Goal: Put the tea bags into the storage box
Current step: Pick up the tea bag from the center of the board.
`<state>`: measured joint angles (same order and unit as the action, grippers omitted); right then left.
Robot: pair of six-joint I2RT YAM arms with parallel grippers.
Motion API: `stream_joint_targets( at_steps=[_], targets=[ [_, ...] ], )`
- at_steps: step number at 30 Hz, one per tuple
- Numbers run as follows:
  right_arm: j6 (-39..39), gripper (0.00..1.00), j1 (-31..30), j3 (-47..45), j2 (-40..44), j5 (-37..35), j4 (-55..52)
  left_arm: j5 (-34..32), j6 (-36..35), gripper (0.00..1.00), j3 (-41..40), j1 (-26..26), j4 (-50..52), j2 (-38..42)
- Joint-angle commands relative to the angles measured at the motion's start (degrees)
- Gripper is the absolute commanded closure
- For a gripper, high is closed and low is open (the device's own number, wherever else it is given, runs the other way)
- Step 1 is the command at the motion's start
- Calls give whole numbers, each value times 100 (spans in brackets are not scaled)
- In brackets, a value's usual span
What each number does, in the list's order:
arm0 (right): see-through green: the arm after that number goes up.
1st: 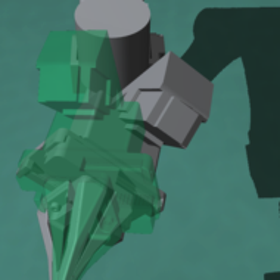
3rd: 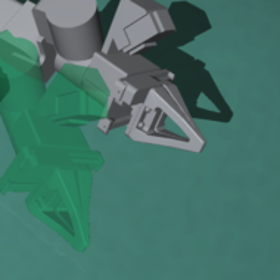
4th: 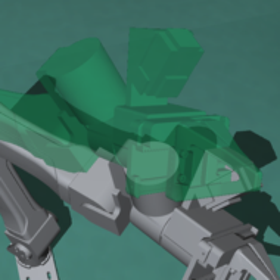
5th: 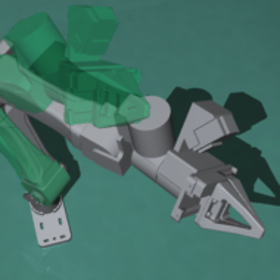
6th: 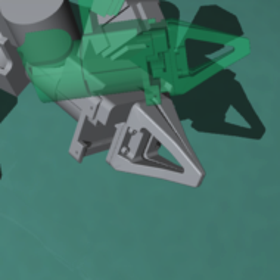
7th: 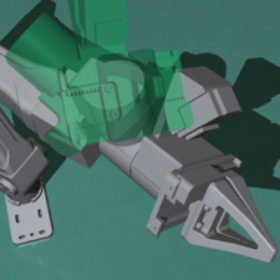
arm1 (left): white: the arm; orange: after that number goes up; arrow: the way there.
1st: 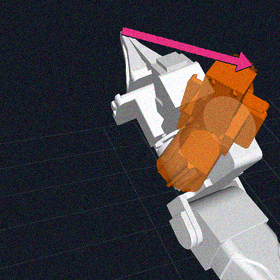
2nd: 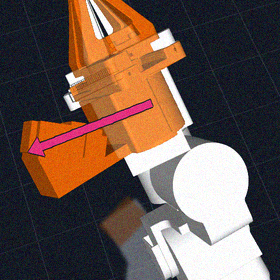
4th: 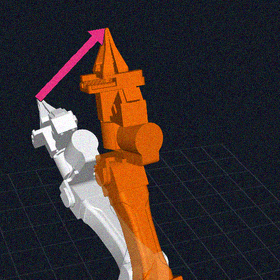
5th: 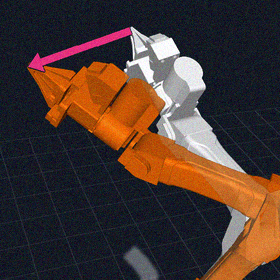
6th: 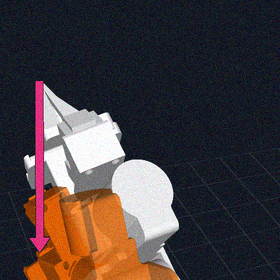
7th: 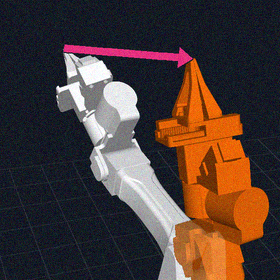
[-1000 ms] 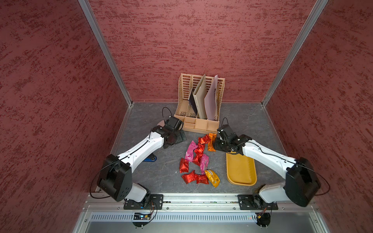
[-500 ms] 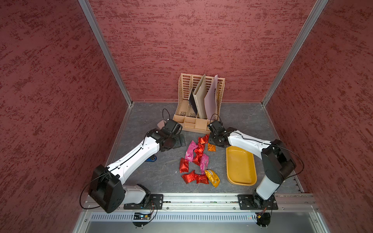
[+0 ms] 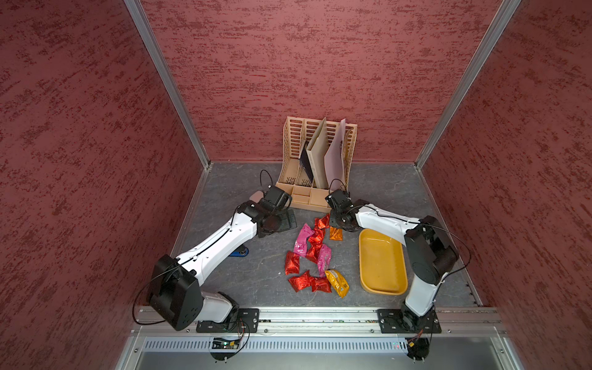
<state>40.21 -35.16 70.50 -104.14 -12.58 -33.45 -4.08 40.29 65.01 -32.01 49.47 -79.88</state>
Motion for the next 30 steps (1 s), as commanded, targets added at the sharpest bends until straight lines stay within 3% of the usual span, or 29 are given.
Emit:
stream_joint_targets(
  at_steps=[1, 14, 20, 21, 30],
  targets=[
    [-276, 70, 17, 47, 145, -206, -15, -22, 232, 0, -57, -55, -56, 75],
    [-550, 74, 334, 44, -405, 723, 619, -414, 547, 0, 1, -349, 229, 182],
    [-564, 96, 343, 87, -495, 797, 608, -462, 567, 0, -51, -366, 225, 275],
    [-580, 100, 343, 95, -457, 809, 596, -471, 547, 0, -44, -367, 228, 281],
    [-836, 100, 345, 157, 699, 734, -76, -302, 5, 0, 234, -367, -8, 21]
  ],
)
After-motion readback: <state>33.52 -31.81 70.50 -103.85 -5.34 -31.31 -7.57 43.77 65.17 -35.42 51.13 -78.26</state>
